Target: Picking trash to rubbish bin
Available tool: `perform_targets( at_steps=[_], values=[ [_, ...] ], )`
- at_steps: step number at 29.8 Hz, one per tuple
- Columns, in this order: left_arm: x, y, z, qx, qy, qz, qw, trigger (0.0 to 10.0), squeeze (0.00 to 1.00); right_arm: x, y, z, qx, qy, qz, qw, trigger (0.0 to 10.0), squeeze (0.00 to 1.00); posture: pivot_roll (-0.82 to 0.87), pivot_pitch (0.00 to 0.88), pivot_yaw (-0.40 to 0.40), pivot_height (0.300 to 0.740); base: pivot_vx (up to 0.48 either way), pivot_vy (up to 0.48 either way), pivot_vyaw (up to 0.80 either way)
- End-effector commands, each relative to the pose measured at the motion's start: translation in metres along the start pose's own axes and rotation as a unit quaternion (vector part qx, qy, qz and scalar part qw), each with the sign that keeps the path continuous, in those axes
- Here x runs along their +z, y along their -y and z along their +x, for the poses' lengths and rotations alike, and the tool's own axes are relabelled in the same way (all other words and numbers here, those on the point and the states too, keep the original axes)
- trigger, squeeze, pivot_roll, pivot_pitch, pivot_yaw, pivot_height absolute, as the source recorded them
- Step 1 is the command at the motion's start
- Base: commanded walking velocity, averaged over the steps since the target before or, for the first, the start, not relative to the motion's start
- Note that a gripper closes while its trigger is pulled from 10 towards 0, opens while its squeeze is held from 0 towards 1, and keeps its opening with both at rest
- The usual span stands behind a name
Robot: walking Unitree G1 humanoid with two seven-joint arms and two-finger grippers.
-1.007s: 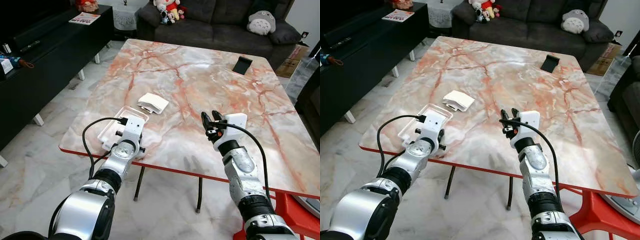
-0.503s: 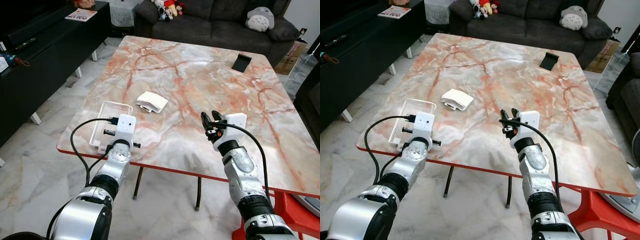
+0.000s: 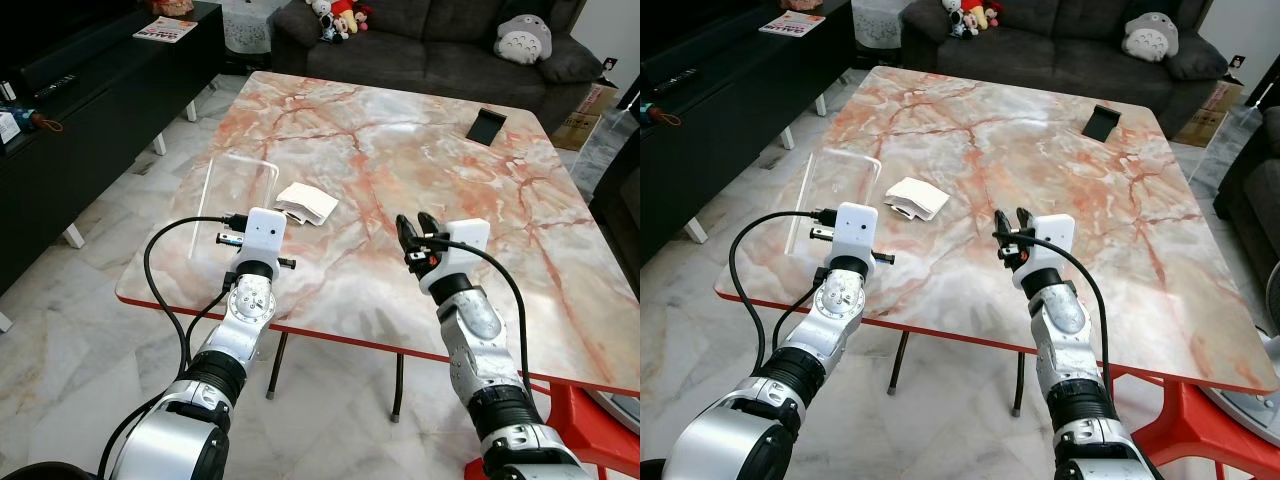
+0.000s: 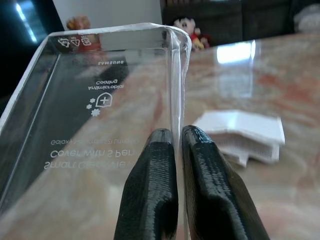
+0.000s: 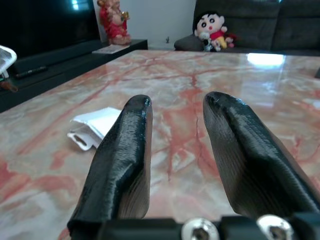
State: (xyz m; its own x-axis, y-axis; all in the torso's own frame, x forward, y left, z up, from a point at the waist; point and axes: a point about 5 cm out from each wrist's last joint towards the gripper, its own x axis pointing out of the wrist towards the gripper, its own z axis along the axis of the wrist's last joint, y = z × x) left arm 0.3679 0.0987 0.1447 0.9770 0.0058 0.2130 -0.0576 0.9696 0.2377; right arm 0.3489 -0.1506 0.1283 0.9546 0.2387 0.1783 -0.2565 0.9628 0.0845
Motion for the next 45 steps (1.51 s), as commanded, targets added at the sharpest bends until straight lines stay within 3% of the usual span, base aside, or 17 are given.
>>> perform_targets(
  at_steps=[1,19,37,45],
  values=[
    [0.016,0.0,0.004,0.008,0.04,-0.006,0.999,10.0,0.0,0.013,-0.002,0.006,0.0,0.028,0.0,1.0,10.0,0.0,-0.07,0.02,-0.1,0.74,0.0,0.0,0.0],
    [0.021,-0.005,0.0,0.005,0.087,-0.002,0.996,10.0,0.0,0.021,0.015,0.006,-0.046,0.049,-0.008,0.998,10.0,0.0,-0.07,0.0,-0.081,0.74,0.0,0.0,0.0],
    [0.019,-0.007,-0.001,0.006,0.084,-0.001,0.996,10.0,0.0,0.019,0.025,0.001,-0.066,0.046,-0.01,0.997,10.0,0.0,-0.07,0.011,-0.082,0.74,0.0,0.0,0.0],
    [0.019,-0.012,0.001,0.006,0.084,0.004,0.996,10.0,0.0,0.018,0.022,0.001,-0.072,0.048,-0.002,0.996,10.0,0.0,-0.06,0.011,-0.05,0.74,0.0,0.0,0.0]
  ],
)
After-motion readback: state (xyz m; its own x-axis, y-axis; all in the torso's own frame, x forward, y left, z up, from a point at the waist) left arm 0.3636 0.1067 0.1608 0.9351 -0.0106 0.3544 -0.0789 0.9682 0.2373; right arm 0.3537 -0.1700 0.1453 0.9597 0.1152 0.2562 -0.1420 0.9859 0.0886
